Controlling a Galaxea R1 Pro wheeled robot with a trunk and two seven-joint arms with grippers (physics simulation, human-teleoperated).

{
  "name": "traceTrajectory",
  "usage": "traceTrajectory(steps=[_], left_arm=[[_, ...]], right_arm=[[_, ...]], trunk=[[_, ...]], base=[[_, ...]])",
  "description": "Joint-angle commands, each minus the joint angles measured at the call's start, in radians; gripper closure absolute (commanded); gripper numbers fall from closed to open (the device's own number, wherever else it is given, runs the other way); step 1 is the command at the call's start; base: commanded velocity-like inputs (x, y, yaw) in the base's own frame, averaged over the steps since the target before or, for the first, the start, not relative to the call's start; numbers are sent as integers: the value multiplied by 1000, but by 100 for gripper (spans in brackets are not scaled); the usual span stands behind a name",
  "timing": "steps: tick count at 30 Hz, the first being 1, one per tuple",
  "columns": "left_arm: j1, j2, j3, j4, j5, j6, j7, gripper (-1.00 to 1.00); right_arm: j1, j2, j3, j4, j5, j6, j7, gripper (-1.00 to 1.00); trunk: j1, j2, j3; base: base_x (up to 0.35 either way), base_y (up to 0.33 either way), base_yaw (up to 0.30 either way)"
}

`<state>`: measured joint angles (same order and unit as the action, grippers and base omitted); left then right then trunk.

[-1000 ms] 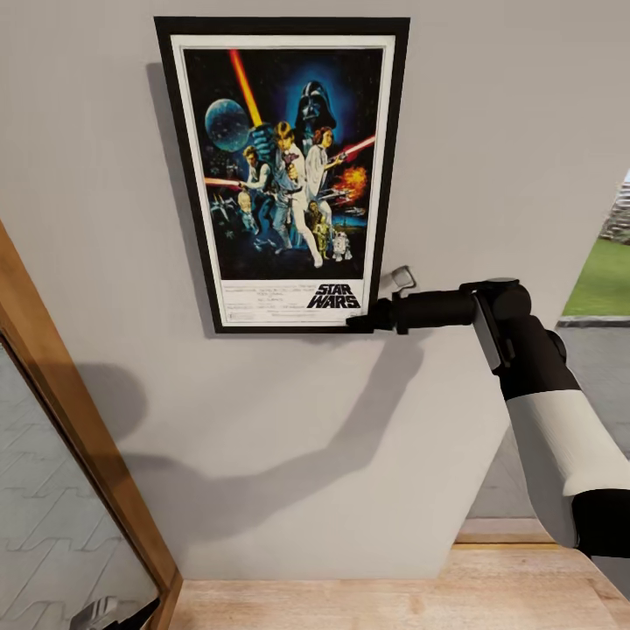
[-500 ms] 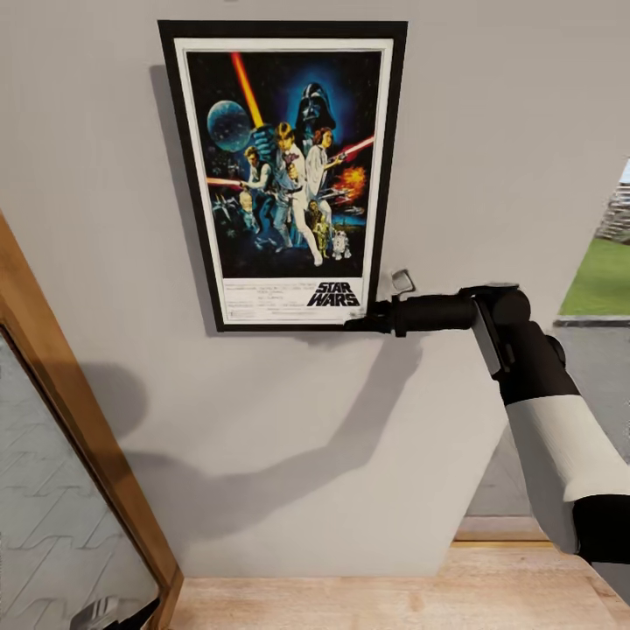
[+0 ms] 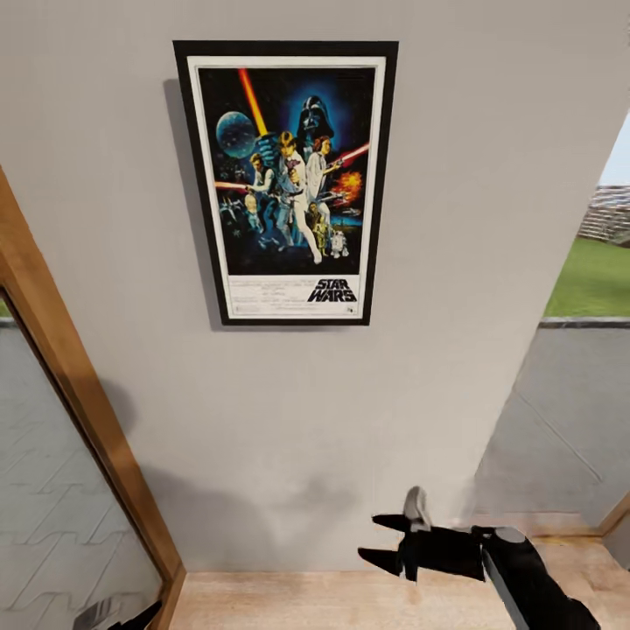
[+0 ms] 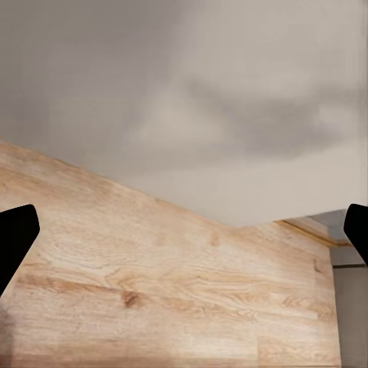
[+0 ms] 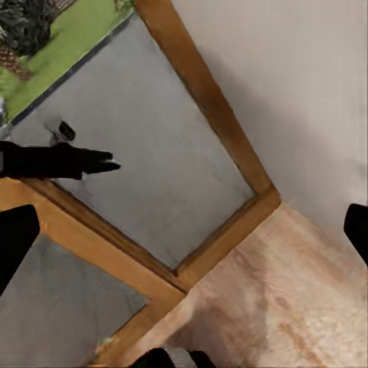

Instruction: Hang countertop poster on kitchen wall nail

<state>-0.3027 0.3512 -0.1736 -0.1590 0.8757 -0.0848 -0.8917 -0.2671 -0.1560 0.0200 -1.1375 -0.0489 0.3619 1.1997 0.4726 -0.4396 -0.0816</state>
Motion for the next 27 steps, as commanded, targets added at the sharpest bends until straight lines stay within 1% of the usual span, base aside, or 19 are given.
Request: traceTrajectory(steps=[1,2,3,6,7,8,9,10,11,12,18,20,24,25,27], left_arm=[[-1,0,-9,1,5,-9,-1,-100],[-1,-1,-9,1,5,-9,-1,-100],[-1,-2,-10,1,5,-9,1,-100],[-1,-3,-14,2,5,-9,2,-100],[-1,-4,-21,2,5,-9,3,-100],[-1,-4,-24,3,5,-9,4,-100],[-1,-4,-25,3,5,-9,4,-100],[-1,-5,-26,3,5,-9,5,-100],[-1,-5,-27,4,5,-9,5,-100],[-1,-6,-27,4,6,-9,5,-100],[-1,-9,-27,5,6,-10,5,-100],[-1,-9,-27,5,6,-10,6,-100],[-1,-10,-27,6,6,-10,8,-100],[-1,-12,-27,6,6,-10,8,-100],[-1,-14,-27,6,6,-10,8,-100]], right_arm=[[-10,-1,1,37,-6,-12,-10,-100],[3,-1,1,116,-4,-52,-31,-100],[14,-3,0,244,1,-112,-73,-100],[20,-4,1,356,3,-166,-128,-100],[23,-5,1,450,5,-207,-191,-100],[24,-5,2,504,5,-224,-234,-100],[25,-5,3,530,5,-231,-254,-100],[25,-4,4,577,6,-240,-294,-100],[25,-3,4,600,6,-244,-313,-100],[26,-2,4,644,5,-249,-351,-100],[26,0,4,775,3,-259,-459,-100],[26,1,3,797,2,-260,-478,-100],[26,2,2,816,-3,-260,-546,-100],[26,5,2,823,-4,-261,-574,-100],[25,9,0,829,-5,-260,-603,-100]], trunk=[[0,-2,0],[0,-2,1],[0,-2,3],[0,-2,8],[0,-2,10],[0,-2,11],[0,-2,13],[0,-2,15],[0,-2,16],[0,-2,18],[0,-2,28],[0,-2,31],[0,-2,38],[0,-2,40],[0,-2,42]], base=[[0,0,0],[0,0,0],[0,0,0],[0,0,0],[0,0,0],[0,0,0],[0,0,0],[0,0,0],[0,0,0],[0,0,0],[0,0,0],[0,0,0],[0,0,0],[0,0,0],[0,0,0]])
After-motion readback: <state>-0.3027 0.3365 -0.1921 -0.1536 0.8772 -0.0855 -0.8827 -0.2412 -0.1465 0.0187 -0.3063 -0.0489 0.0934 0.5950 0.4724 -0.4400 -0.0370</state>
